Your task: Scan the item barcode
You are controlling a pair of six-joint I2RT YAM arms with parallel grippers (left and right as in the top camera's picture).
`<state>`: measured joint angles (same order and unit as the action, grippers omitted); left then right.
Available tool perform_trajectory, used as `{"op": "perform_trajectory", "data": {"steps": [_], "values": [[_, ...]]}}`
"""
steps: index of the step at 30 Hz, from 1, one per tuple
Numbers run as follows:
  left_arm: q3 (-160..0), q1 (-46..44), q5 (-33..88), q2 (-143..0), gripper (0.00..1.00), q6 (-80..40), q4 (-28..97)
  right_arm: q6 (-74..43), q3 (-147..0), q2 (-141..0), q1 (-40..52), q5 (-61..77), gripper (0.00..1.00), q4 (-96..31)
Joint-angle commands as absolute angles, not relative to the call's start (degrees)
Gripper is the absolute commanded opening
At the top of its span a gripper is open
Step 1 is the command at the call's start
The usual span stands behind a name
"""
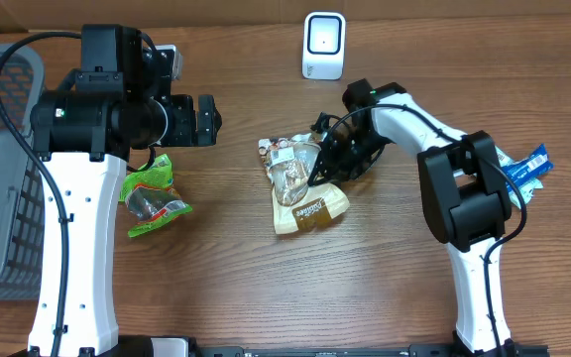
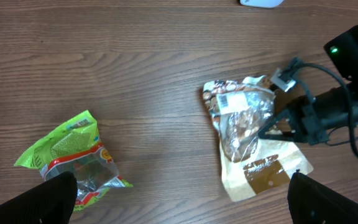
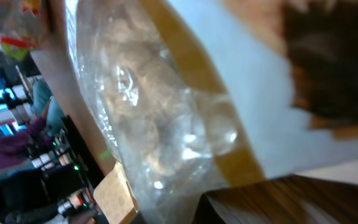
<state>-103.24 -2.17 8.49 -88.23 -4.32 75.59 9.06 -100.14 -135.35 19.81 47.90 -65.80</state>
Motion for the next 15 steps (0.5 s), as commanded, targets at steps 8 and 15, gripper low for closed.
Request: {"op": "perform_trajectory", "data": {"steps": [8,15], "values": [[-103.24,-2.17,8.4,-88.44,1.0,-4.93,75.61,16.71,-105.91,-126.21,14.48,53.23,0.04,-67.09],[-103.24,-2.17,8.4,-88.44,1.0,-4.93,75.61,18.9,-105.91,-115.31,14.48,52.58,0.04,-65.08]]}}
